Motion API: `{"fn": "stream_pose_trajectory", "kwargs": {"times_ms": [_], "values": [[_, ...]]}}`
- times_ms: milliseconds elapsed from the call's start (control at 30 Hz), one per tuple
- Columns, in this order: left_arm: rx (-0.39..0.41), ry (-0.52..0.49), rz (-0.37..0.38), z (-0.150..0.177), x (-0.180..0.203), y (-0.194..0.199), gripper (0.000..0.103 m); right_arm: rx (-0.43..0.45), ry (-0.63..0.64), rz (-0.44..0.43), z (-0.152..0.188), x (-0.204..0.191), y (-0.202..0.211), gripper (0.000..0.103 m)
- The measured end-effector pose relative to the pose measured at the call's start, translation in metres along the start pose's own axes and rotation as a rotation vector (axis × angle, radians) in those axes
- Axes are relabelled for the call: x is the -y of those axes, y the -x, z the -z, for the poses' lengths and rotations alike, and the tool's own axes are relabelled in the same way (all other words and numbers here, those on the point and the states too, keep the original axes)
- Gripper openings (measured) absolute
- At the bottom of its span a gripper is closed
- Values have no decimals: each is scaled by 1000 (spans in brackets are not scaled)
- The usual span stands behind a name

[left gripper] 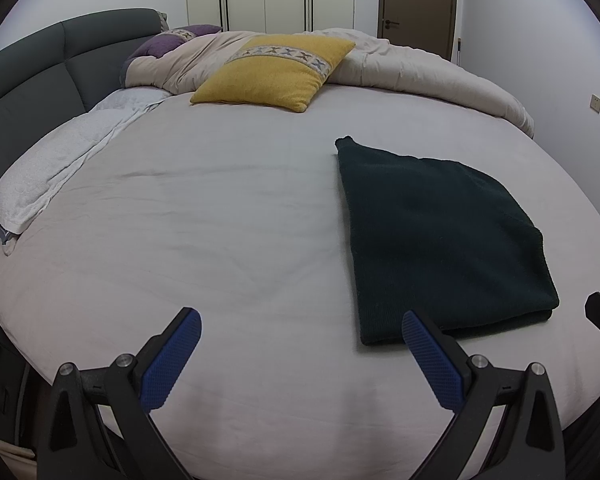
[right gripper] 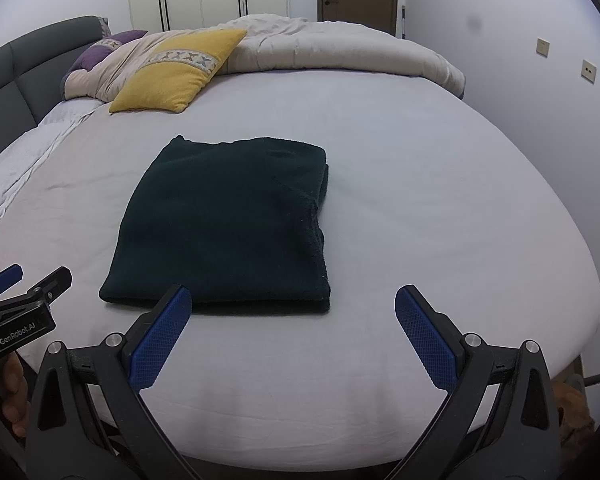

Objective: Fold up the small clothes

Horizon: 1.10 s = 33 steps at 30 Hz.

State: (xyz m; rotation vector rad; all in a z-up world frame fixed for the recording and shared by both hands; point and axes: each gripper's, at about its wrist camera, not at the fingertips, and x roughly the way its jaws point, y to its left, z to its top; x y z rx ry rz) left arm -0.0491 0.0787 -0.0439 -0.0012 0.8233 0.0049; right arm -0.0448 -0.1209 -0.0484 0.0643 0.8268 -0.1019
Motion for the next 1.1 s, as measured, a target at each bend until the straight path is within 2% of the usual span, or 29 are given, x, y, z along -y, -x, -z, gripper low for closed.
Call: {"fn": "stream_pose_trajectory", "kwargs": {"times_ms": [1100], "values": [[-14, -17, -16, 5, 2, -6, 103, -12, 5, -8, 0, -1, -7, 103]]}}
